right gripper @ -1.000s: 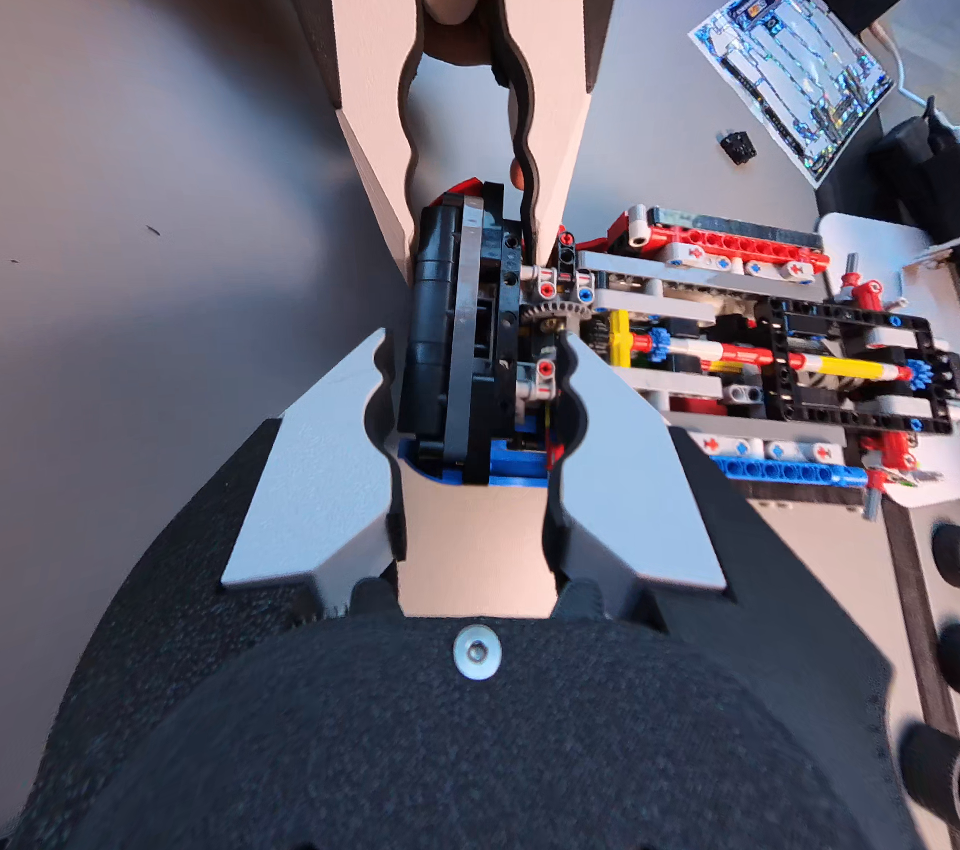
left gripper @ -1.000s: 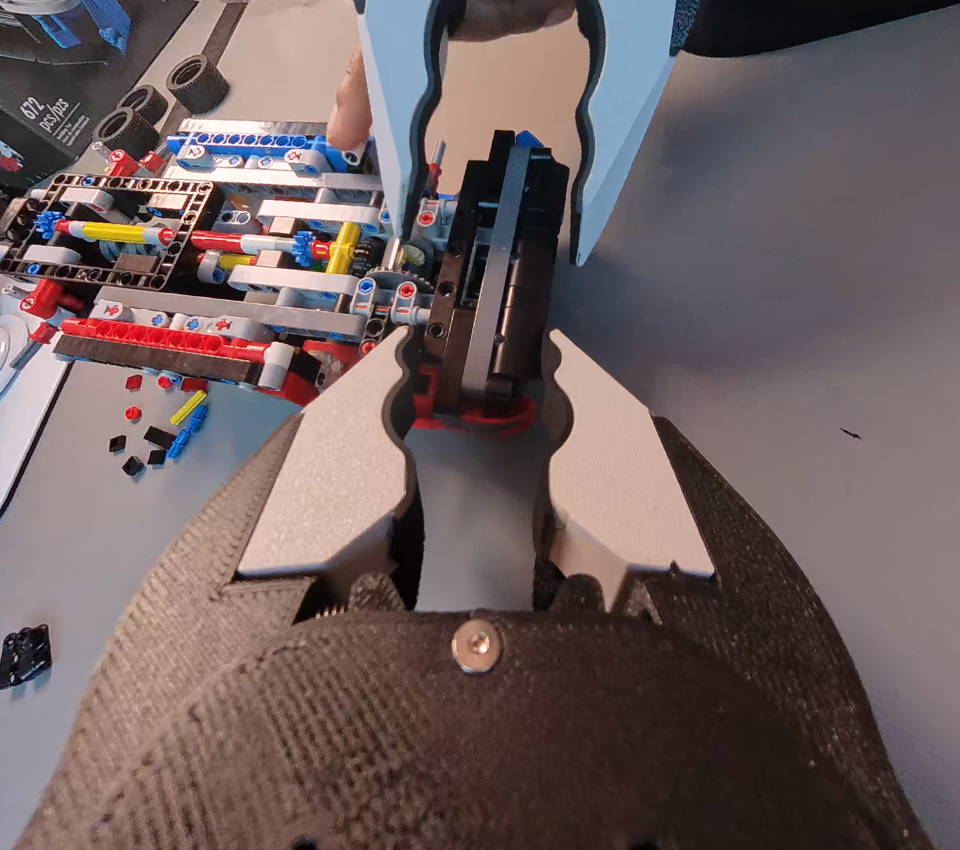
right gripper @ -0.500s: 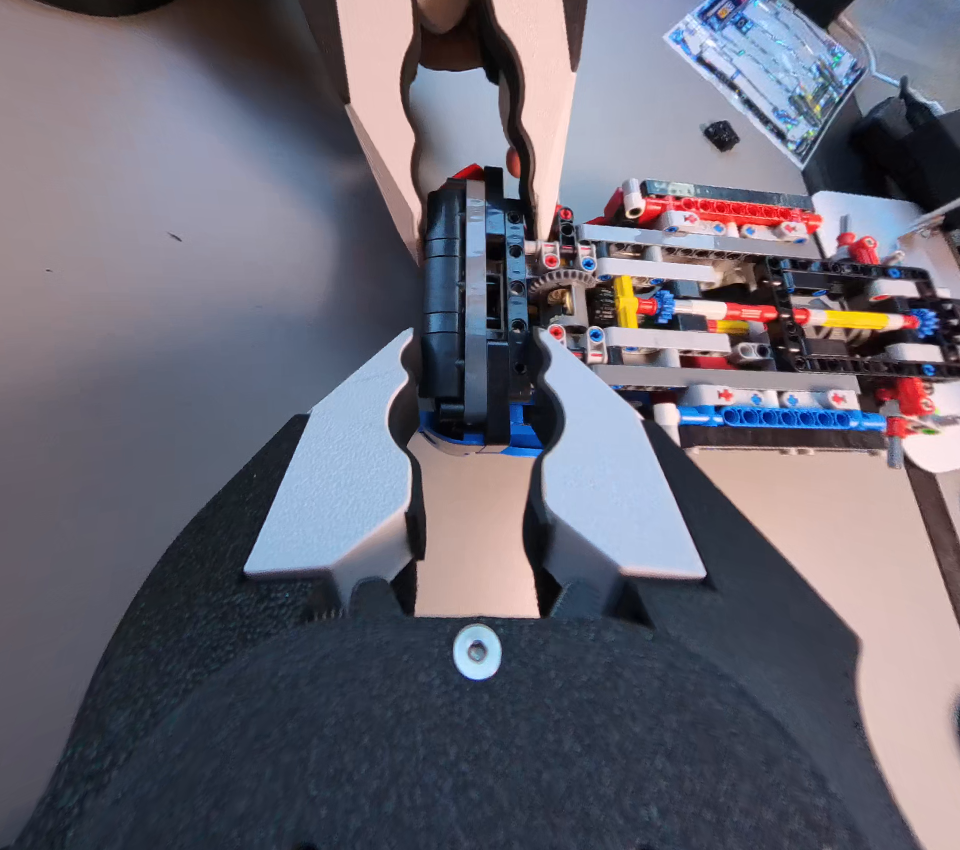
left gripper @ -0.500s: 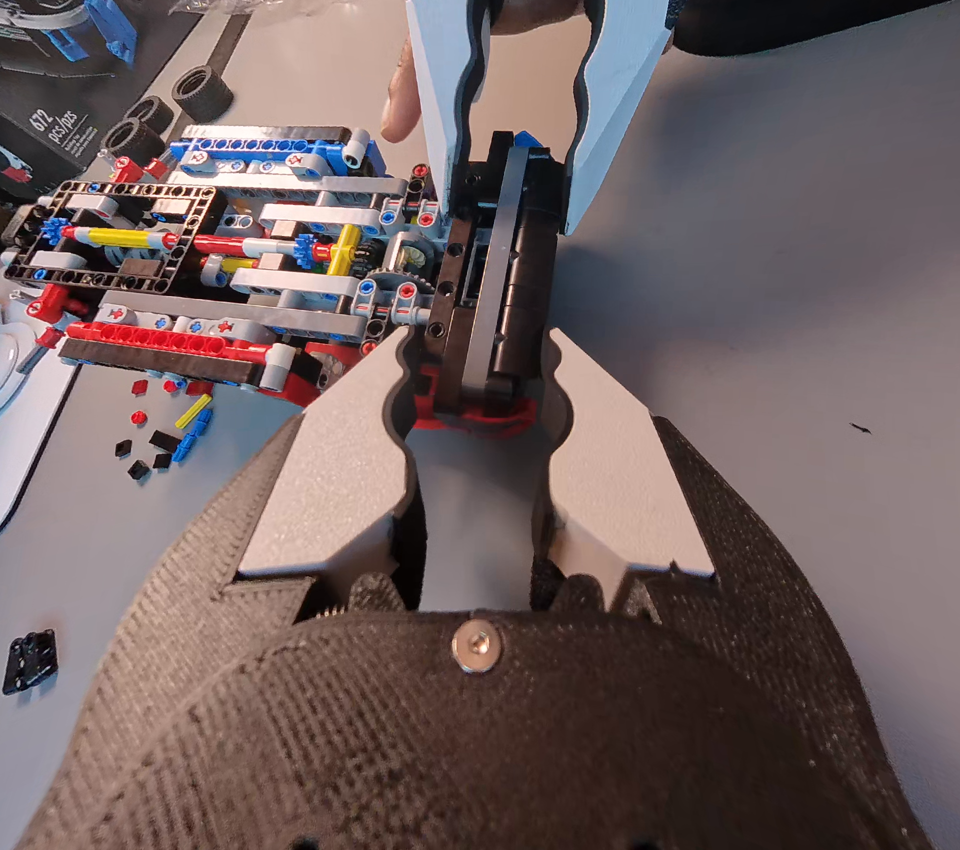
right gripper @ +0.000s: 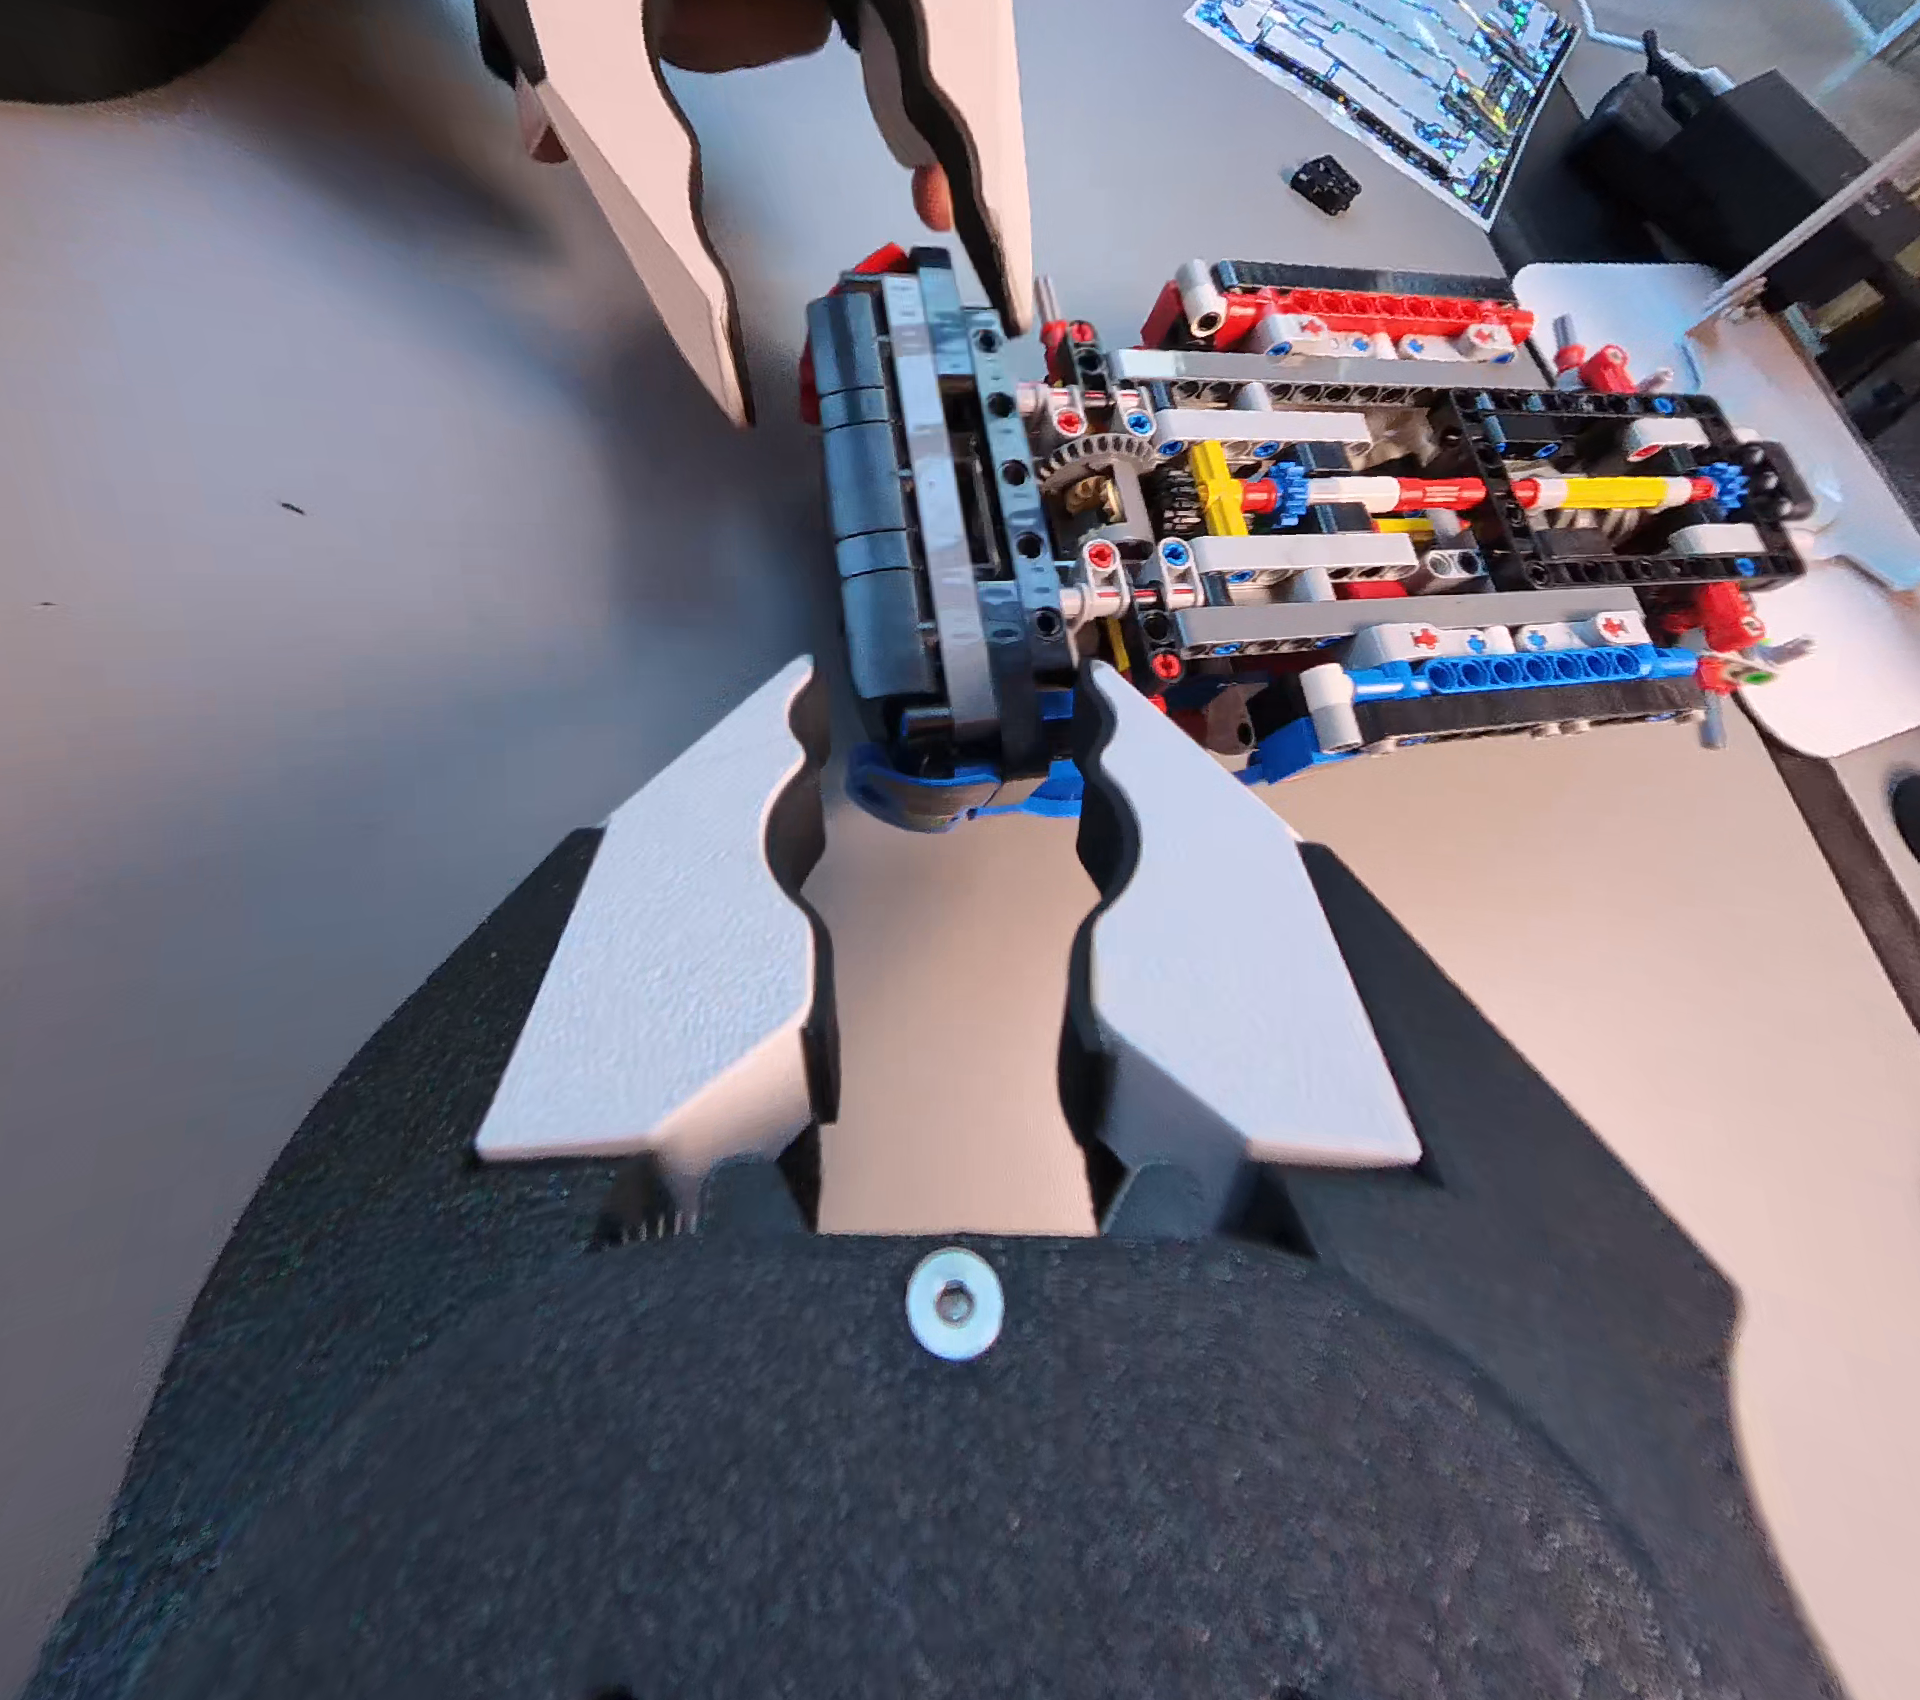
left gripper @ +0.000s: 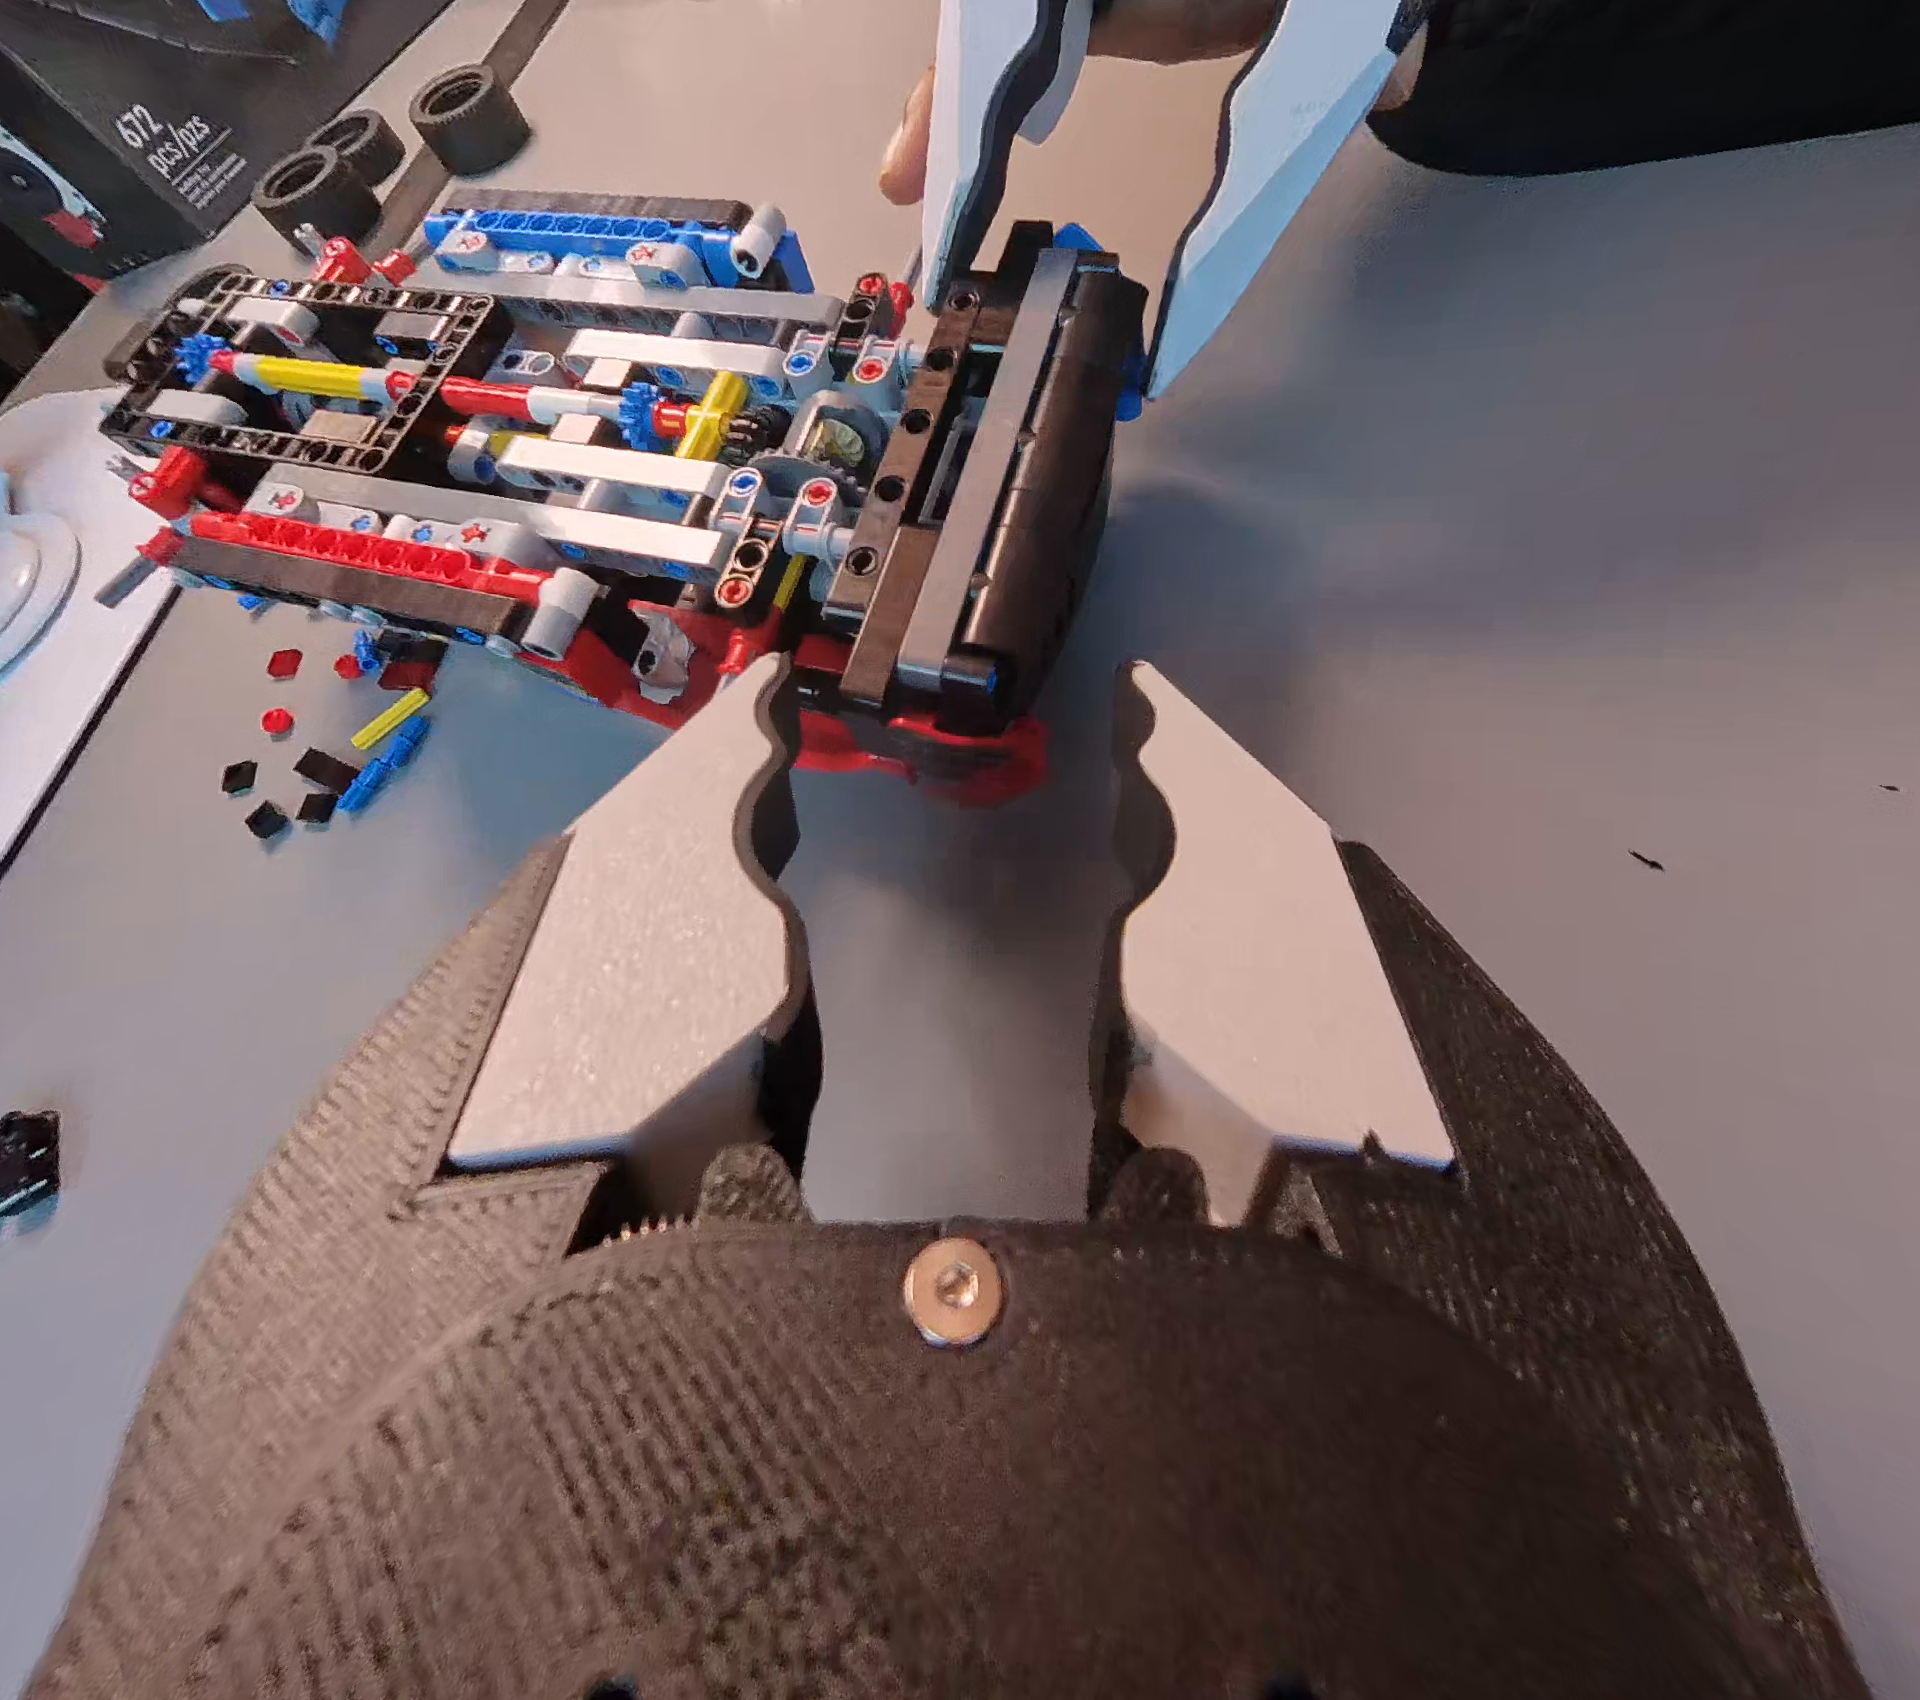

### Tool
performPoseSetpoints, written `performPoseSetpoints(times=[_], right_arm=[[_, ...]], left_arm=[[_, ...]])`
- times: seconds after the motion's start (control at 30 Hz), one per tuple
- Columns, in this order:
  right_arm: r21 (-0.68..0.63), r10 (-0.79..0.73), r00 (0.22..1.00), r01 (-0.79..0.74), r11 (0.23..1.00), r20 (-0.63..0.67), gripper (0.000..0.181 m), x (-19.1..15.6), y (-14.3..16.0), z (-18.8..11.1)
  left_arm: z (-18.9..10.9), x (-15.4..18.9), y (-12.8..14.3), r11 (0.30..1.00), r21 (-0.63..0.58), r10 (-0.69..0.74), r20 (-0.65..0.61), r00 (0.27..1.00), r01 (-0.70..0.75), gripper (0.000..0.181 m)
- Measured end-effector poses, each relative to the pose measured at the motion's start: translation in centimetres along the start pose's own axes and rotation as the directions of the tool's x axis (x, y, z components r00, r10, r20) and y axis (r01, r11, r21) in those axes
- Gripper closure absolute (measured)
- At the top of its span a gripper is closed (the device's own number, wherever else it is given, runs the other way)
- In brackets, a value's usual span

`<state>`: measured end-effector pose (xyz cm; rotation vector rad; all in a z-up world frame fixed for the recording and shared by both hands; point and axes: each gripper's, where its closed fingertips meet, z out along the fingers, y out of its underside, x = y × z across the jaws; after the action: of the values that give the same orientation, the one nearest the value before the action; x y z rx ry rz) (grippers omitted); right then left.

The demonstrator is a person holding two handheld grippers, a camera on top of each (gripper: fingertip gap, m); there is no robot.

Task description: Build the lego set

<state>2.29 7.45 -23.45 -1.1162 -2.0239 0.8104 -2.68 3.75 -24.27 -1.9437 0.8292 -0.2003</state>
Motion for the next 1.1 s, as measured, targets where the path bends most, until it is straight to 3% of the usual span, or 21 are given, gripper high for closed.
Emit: performPoseSetpoints(times=[0.1, 0.47, 0.57, 0.67, 0.77, 0.9, 1.03, 1.1], right_arm=[[0.01, 0.028, 0.999, -0.028, 1.0, 0.038, 0.141, -0.2, -0.1, 0.5], [-0.001, 0.093, 0.996, -0.093, 0.996, -0.01, 0.142, -1.4, -0.6, 0.4], [0.001, 0.157, 0.982, -0.157, 0.988, -0.101, 0.141, -3.5, -1.9, 0.8], [0.062, 0.136, 0.991, -0.136, 0.989, 0.0, 0.123, -8.3, -4.4, 1.1], [0.169, 0.107, 0.989, -0.124, 0.978, 0.107, 0.125, -9.8, -7.0, -1.1], [0.18, 0.104, 0.994, -0.108, 0.978, 0.032, 0.123, -5.4, -6.0, -4.9], [0.032, 0.119, 0.984, -0.116, 0.993, -0.134, 0.108, 1.1, -1.0, -7.1], [-0.032, 0.189, 0.973, -0.195, 0.98, -0.135, 0.096, 2.6, 1.4, -7.4]], left_arm=[[0.5, 0.0, -0.3, 0.998, 0.026, -0.05, -0.028, 0.998, 0.051, 0.14], [-0.3, 0.4, 0.1, 0.991, 0.044, -0.126, -0.066, 0.99, 0.129, 0.135], [-2.3, 0.3, 1.6, 0.988, -0.009, -0.154, -0.033, 0.988, 0.153, 0.121], [-5.0, 0.0, 3.2, 0.969, 0.002, -0.247, 0.0, 0.969, 0.247, 0.115], [-7.2, 0.2, 3.8, 0.94, 0.051, -0.337, 0.019, 0.941, 0.336, 0.114], [-9.3, 1.2, 3.6, 0.926, 0.111, -0.367, 0.029, 0.93, 0.362, 0.11], [-8.1, 1.7, 3.7, 0.911, 0.099, -0.403, 0.007, 0.915, 0.401, 0.095], [-7.1, 1.8, 3.1, 0.897, 0.104, -0.429, -0.026, 0.903, 0.429, 0.091]])
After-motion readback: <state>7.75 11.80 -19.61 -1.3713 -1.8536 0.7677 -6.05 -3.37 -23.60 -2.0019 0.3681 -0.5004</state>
